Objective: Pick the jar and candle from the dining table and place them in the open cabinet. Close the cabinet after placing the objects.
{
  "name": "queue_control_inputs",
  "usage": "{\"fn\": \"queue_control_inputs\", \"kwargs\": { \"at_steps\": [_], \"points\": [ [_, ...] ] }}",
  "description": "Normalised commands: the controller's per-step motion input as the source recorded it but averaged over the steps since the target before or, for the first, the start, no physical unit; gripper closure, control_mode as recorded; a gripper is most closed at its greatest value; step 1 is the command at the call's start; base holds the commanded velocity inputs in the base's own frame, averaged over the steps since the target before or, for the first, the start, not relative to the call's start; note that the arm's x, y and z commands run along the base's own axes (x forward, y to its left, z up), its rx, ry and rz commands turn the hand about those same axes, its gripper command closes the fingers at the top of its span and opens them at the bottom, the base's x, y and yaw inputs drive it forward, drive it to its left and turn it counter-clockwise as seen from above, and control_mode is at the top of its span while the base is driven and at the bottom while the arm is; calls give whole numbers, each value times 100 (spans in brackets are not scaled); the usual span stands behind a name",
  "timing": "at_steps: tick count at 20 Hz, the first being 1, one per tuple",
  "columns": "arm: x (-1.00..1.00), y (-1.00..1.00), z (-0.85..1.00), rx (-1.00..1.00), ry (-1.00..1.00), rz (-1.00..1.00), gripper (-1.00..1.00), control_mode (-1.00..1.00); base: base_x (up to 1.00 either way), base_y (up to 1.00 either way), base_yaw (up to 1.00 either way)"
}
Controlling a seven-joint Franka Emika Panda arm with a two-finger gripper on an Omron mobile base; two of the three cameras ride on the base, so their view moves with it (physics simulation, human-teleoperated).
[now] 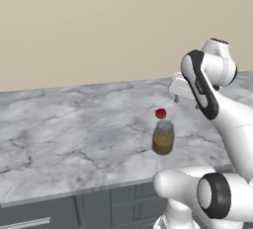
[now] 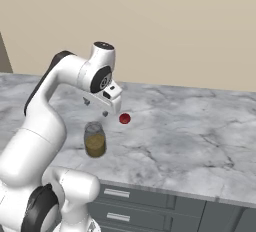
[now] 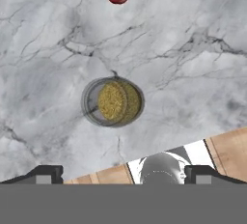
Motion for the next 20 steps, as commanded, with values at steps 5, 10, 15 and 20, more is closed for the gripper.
{"fn": "queue_control_inputs", "kwargs": {
  "at_steps": [5, 10, 15, 20],
  "points": [
    [-18, -9, -28, 0, 0, 0, -100, -100, 0, 0, 0],
    [-1, 2, -20, -2, 0, 0, -100, -100, 0, 0, 0],
    [11, 8, -15, -8, -2, 0, -100, -100, 0, 0, 0],
    [12, 9, -14, -9, -1, 1, -100, -100, 0, 0, 0]
  ]
}}
